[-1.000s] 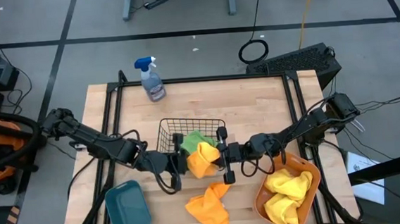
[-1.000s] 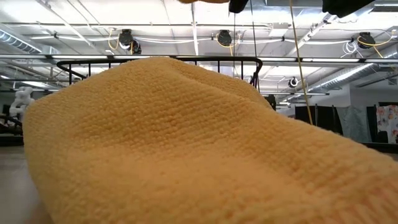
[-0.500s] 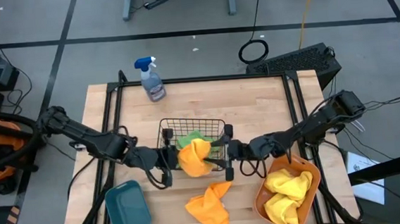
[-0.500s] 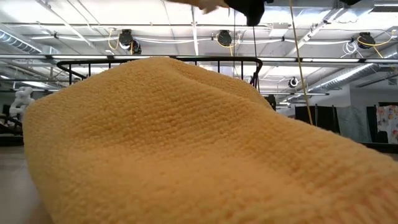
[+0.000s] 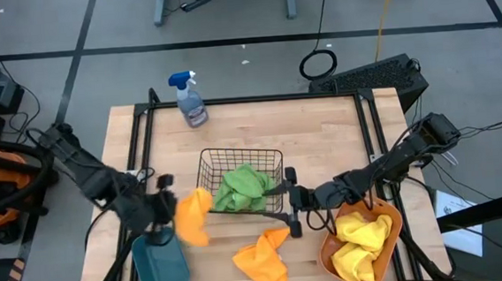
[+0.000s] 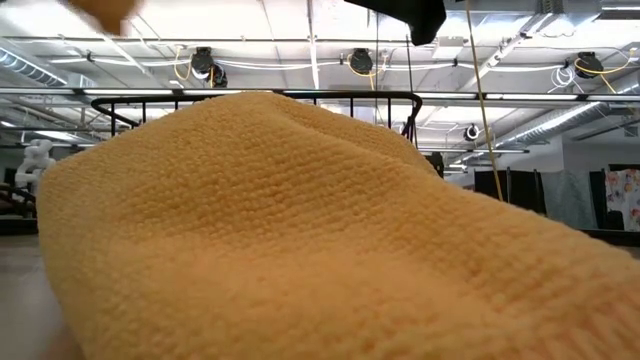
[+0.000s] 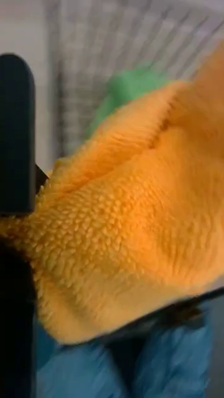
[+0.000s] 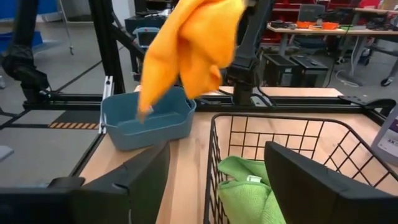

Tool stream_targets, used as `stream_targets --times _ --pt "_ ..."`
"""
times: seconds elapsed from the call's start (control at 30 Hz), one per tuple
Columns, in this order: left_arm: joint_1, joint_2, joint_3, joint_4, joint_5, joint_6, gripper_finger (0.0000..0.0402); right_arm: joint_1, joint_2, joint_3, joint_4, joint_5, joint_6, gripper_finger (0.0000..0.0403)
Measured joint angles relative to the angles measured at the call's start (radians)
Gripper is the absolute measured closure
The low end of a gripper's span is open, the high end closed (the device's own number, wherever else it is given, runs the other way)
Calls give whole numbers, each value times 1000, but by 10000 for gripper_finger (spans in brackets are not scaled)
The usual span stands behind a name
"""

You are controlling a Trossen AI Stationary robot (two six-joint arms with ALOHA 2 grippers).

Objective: Sort microfiber towel by color & place in baskets
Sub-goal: Put the top orange microfiber cloth into the blue bin

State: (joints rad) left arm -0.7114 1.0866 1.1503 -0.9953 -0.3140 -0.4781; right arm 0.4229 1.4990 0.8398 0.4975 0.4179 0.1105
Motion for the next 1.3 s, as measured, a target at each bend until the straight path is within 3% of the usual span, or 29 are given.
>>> stream_targets --times 0.2,0.53,0.77,0.9,1.03,1.3 --pt "-195 -17 0 -126 120 -301 388 7 0 0 -2 0 -2 152" --pt "-420 111 0 -186 126 -649 373 7 0 0 -1 0 -2 152" --pt "-455 257 0 -188 140 -729 353 7 0 0 -1 0 -19 152" --pt "-454 325 0 -188 185 -854 352 7 0 0 -1 -1 -24 152" --pt "-456 364 0 -169 242 -981 351 7 0 0 -1 -1 -45 152" --pt "-461 401 0 -98 251 -1056 332 7 0 0 -1 -4 -80 151"
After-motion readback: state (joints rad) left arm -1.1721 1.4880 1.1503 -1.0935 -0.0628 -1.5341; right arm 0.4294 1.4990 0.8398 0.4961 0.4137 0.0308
